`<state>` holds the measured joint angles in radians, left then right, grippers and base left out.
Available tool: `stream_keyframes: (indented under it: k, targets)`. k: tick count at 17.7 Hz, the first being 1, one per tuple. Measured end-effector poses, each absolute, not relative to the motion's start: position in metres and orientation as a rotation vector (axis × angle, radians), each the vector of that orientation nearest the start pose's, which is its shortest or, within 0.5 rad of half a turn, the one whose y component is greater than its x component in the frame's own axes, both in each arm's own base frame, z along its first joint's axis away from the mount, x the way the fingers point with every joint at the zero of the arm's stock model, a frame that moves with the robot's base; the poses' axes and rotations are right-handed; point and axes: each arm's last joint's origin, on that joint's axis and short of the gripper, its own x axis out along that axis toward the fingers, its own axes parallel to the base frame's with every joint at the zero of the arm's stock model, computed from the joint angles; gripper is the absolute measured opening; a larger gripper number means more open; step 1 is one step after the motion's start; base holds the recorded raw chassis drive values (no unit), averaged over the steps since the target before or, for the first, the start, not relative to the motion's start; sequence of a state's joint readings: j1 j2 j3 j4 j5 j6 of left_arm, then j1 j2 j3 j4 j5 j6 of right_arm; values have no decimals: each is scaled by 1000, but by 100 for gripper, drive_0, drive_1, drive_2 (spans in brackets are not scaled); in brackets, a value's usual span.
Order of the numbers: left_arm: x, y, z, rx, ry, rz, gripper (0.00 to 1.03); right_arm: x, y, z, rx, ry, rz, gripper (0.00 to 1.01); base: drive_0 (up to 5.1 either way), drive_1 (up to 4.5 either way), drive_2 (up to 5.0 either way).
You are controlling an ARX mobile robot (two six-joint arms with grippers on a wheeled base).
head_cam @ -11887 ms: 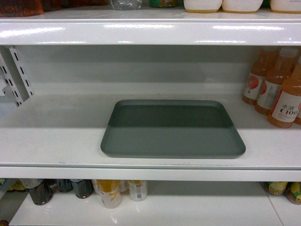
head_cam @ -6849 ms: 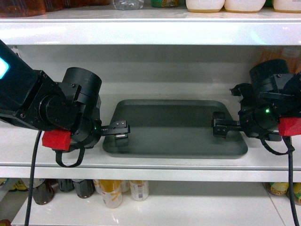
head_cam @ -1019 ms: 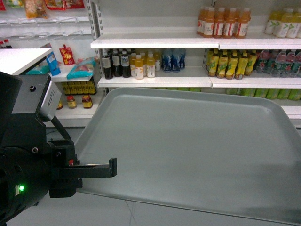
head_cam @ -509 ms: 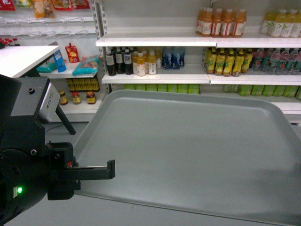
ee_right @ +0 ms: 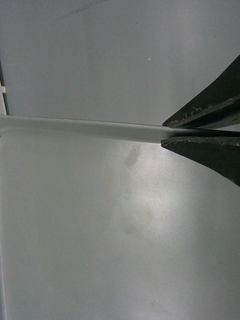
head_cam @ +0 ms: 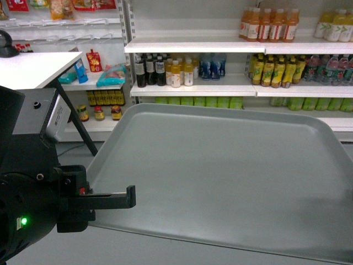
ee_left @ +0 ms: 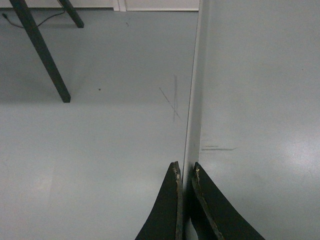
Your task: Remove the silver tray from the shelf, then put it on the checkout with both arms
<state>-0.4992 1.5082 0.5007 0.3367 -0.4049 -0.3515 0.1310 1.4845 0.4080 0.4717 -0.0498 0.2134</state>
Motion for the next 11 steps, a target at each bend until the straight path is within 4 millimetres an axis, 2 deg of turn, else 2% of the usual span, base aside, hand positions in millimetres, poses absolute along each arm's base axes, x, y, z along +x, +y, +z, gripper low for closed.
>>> stream_keyframes:
  k: [11]
  targets:
    - [233,-114,133,-46,608,17,3,244,34,124,182,622,110,3,-501,244,244]
